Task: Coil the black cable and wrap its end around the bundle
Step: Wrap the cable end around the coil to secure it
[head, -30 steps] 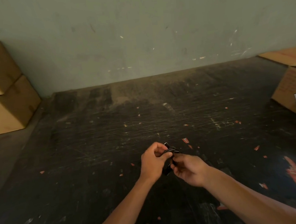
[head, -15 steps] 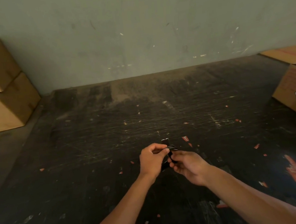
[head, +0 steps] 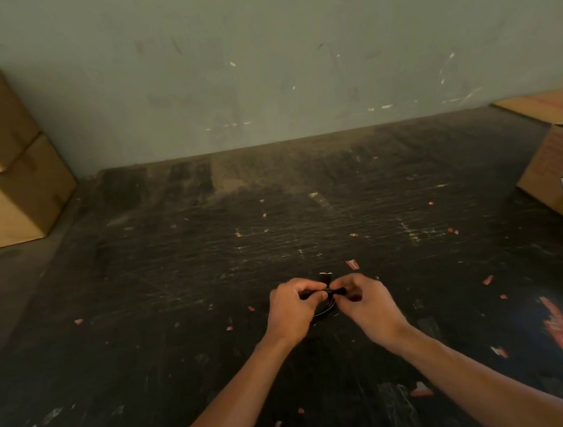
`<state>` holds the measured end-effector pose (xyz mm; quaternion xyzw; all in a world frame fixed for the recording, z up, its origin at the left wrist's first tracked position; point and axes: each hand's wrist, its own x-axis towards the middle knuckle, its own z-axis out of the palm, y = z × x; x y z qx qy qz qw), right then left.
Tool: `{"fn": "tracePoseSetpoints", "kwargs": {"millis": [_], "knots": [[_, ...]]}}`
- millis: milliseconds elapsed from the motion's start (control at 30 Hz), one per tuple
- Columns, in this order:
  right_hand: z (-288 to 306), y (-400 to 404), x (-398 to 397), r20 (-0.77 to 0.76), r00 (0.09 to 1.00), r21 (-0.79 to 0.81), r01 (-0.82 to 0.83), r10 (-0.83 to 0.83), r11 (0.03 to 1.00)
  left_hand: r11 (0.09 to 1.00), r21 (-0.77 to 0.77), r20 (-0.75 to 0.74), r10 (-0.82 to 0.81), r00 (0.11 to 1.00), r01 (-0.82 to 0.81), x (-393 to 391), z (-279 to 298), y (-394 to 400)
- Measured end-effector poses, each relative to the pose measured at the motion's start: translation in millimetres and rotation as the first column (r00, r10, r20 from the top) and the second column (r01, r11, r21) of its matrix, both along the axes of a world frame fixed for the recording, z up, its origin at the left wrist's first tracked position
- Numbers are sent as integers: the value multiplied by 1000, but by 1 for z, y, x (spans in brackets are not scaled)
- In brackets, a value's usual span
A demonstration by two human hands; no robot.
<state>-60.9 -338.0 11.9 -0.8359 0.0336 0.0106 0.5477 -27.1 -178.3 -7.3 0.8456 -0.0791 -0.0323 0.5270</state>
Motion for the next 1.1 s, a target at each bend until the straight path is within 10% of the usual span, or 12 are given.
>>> {"fn": "tracePoseSetpoints", "kwargs": {"millis": [367, 1100], "knots": [[-5, -12, 11, 315, 927, -494, -25, 205, 869, 998, -44, -27, -44, 999, 43, 4, 2, 3], [0, -9, 24, 95, 992, -279, -57, 87, 959, 988, -133, -161, -101, 982, 80, 10, 10, 9]]}}
